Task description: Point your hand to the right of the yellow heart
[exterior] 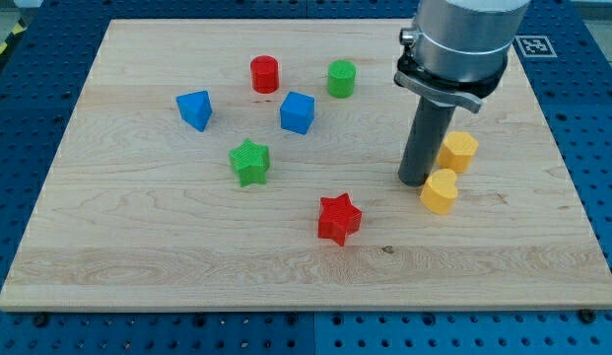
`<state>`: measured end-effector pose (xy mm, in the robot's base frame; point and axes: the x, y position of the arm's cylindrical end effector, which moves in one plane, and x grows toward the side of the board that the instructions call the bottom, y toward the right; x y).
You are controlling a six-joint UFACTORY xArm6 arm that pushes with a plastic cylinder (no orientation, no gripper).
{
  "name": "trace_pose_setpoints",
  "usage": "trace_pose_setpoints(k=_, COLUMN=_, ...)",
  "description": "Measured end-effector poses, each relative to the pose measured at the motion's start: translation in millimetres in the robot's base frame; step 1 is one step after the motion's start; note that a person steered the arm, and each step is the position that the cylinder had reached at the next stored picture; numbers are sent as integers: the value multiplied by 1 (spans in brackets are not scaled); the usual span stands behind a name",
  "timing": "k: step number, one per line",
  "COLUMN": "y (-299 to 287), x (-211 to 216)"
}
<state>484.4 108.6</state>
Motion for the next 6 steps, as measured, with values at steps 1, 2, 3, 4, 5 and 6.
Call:
trace_pose_setpoints(k=1, y=-32, x=-15)
trace_pose_setpoints(k=2, y=-21, x=-48)
trace_pose_setpoints(k=3, y=37, x=-77)
trace_pose_setpoints(k=4, y=104, x=-90)
trace_pose_setpoints(k=5, y=127, x=-55)
trace_pose_setpoints(k=6, y=121, x=2)
